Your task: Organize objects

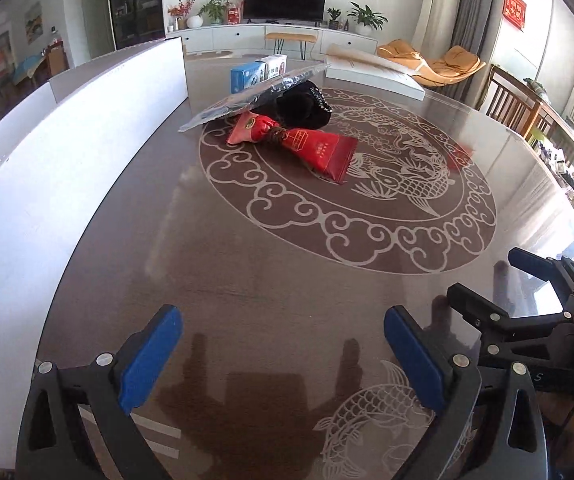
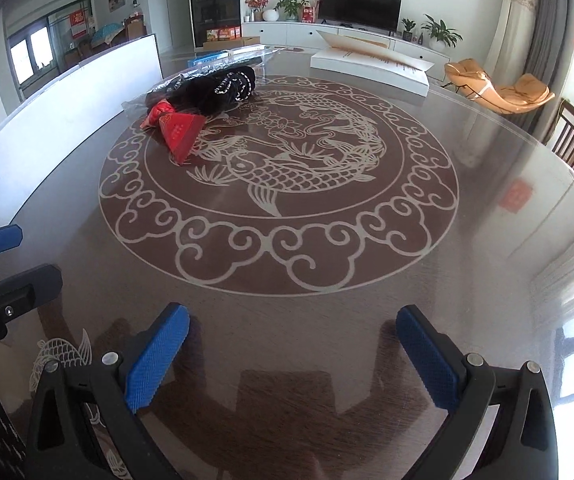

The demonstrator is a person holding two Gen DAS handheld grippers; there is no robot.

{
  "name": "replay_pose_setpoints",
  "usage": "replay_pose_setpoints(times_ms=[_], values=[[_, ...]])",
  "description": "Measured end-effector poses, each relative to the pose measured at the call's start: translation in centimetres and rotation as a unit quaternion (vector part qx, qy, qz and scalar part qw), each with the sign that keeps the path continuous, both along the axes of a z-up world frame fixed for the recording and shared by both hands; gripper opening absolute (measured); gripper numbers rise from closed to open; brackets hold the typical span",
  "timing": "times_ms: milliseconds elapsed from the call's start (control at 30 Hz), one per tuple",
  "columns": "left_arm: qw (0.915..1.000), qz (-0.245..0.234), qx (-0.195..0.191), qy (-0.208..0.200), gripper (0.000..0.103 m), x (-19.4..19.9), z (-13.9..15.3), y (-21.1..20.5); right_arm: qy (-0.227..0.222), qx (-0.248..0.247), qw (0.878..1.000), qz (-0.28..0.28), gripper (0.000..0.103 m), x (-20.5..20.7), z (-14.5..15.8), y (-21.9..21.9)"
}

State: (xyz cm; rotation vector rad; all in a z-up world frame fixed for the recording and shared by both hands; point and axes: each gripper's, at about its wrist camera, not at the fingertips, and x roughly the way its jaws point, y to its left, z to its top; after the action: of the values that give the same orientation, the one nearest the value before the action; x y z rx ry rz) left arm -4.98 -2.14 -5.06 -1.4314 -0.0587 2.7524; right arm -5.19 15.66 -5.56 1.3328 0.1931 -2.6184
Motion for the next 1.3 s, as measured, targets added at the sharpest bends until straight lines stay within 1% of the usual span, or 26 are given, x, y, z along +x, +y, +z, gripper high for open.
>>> replay_pose_setpoints(times_ms=[67,133,200,333,500,1167,1233,1300], values=[[0.9997,0.022,0.006,-0.006,0.103,0.0,-0.6,-0.8,-0.004,-0.004,1.0,-0.002,0.103,-0.1,-0.1,0.0],[0.9994,0.034,0.011,-0.003,0.103,0.1,-0.7,-1.2,-0.007,-0.009,1.0,-0.004,0.103,-0.3,-0.2,0.2],[0.9992,0.039,-0.001,0.003,0.103,0.1,-0.7,-1.1,-0.006,-0.007,1.0,-0.004,0.103,-0.2,-0.2,0.1],[0.9993,0.033,-0.005,-0.017,0.103,-0.4,-1.5,-0.9,-0.006,-0.007,1.0,-0.005,0.103,-0.3,-0.2,0.0],[0.9989,0.031,-0.029,-0.018,0.103,-0.6,-1.8,-0.2,-0.006,-0.007,1.0,-0.004,0.103,-0.3,-0.2,0.0],[0.9989,0.032,-0.029,-0.016,0.103,-0.8,-1.8,-0.3,-0.006,-0.007,1.0,-0.004,0.103,-0.3,-0.2,0.0],[0.9986,0.042,-0.029,-0.016,0.103,-0.8,-1.8,-0.6,-0.006,-0.007,1.0,-0.004,0.103,-0.3,-0.2,0.0],[0.9973,0.067,-0.027,-0.017,0.103,-0.8,-1.8,-1.5,-0.006,-0.007,1.0,-0.004,0.103,-0.3,-0.2,0.0]])
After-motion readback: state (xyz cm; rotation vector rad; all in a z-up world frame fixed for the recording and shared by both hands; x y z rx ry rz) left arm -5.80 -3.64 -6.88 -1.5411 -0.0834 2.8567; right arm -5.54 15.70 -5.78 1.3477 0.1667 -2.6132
